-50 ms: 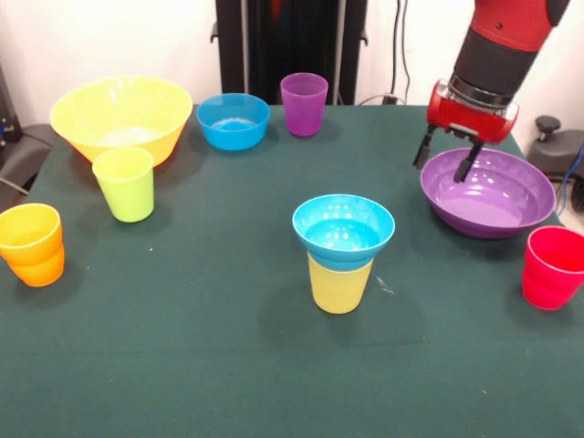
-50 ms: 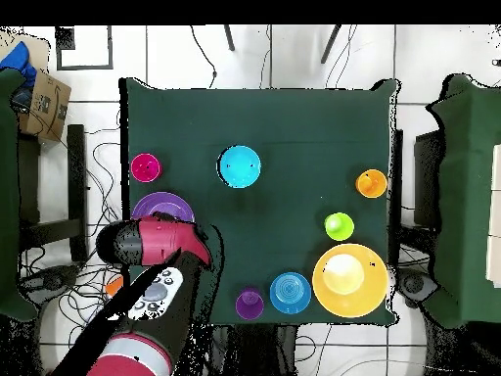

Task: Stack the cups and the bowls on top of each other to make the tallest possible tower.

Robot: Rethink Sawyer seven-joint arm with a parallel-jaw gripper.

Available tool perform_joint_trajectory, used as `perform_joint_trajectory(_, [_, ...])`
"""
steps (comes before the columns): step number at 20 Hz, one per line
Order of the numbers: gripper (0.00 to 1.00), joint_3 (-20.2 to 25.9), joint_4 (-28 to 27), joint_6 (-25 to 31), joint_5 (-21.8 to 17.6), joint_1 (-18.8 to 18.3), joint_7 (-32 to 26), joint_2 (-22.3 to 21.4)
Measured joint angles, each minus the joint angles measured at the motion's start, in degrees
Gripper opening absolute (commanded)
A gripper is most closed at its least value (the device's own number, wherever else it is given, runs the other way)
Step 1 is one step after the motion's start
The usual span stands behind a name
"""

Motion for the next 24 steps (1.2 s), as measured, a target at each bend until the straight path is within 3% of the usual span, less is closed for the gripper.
perform_joint_trajectory(14, [1.0, -2.13, -2.95, -0.01, 0.92, 1.45, 0.0, 5.55])
perform_joint_trajectory(24, [1.0, -1.6, -2.96, -0.01, 1.04, 0.29, 0.0, 5.16])
